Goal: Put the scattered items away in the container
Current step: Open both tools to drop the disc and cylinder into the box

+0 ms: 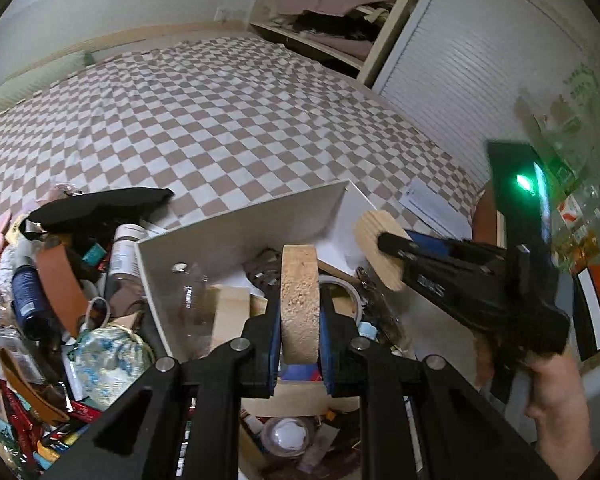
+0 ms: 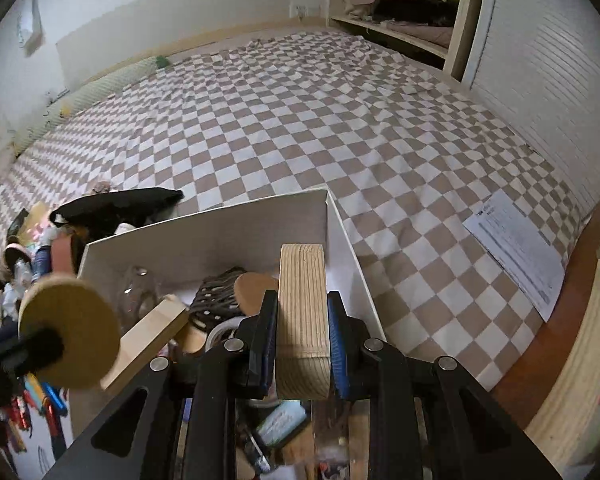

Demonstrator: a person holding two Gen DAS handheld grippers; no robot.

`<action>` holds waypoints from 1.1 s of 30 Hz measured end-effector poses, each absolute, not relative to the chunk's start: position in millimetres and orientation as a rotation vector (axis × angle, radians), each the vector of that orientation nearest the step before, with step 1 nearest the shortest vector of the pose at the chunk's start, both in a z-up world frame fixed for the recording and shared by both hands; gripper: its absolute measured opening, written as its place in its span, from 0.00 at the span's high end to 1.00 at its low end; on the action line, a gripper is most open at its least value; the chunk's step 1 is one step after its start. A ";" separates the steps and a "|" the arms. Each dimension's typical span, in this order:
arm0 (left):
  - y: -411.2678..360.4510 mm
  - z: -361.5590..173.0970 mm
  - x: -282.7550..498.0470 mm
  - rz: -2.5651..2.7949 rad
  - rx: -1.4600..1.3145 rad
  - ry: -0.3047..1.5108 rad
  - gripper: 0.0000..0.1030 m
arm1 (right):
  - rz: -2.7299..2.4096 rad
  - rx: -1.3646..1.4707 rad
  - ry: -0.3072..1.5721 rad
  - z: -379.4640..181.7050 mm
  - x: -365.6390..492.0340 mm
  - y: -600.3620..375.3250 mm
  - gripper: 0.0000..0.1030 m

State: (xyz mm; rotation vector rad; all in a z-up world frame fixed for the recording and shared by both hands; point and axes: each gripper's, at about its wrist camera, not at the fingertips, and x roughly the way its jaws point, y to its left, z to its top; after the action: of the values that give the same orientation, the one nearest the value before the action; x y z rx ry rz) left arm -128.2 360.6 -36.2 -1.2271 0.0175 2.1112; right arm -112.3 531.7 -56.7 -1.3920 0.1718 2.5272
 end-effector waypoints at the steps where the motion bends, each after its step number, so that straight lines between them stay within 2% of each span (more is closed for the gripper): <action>1: 363.1 -37.9 -128.3 2.107 -1.229 0.026 0.84 | 2.519 -1.398 0.172 -59.6 -116.7 532.2 0.76; 10: 377.8 -51.1 -133.3 2.074 -1.253 0.046 0.84 | 2.499 -1.363 0.202 -67.6 -136.8 536.3 0.76; 27: 412.5 -77.0 -125.6 1.985 -1.290 0.100 0.83 | 2.475 -1.346 0.364 -60.2 -114.9 556.1 0.76; 29: 414.9 -77.0 -123.9 1.980 -1.287 0.089 0.78 | 2.468 -1.358 0.363 -62.6 -115.7 556.0 0.76; 30: 415.8 -76.3 -123.0 1.980 -1.285 0.085 0.69 | 2.465 -1.362 0.360 -63.5 -115.8 555.9 0.76; 32: 416.6 -74.1 -120.3 1.989 -1.270 0.093 0.59 | 2.463 -1.366 0.360 -64.8 -116.8 555.4 0.76; 33: 416.7 -73.3 -118.7 1.995 -1.264 0.103 0.59 | 2.464 -1.366 0.362 -65.4 -117.8 554.6 0.76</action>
State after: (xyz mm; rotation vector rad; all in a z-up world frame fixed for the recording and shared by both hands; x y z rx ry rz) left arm -118.7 416.7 -73.3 -1.2636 0.1025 1.9951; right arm -117.8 554.6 -65.4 -1.3657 0.3617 2.4639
